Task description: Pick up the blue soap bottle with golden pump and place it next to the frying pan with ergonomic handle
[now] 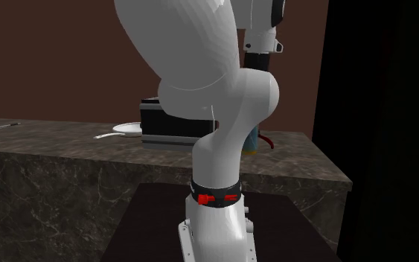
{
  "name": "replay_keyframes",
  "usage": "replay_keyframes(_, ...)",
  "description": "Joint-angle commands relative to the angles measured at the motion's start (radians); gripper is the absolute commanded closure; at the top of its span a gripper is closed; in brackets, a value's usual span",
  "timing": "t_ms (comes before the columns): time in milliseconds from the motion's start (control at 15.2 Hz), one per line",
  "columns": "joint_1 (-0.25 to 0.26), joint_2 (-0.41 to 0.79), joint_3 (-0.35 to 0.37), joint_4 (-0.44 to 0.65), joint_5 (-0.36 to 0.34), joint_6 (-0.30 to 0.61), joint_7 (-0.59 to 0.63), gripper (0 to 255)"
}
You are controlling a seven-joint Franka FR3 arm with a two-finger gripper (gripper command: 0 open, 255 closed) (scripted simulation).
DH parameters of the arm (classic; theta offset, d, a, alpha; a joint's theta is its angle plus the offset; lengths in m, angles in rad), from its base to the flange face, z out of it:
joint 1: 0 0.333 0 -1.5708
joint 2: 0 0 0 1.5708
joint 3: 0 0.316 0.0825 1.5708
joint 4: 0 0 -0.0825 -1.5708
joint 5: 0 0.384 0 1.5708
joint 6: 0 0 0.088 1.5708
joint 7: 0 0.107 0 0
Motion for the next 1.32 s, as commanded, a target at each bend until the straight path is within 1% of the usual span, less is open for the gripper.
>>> replay_keyframes(0, 0.006, 0.000, 0.008, 0.024, 0.009, -0.024, 0.002, 255)
replay_keyframes(1254, 0.056, 0.061, 0.078, 0.299, 0.079, -0.234, 0.017, 255)
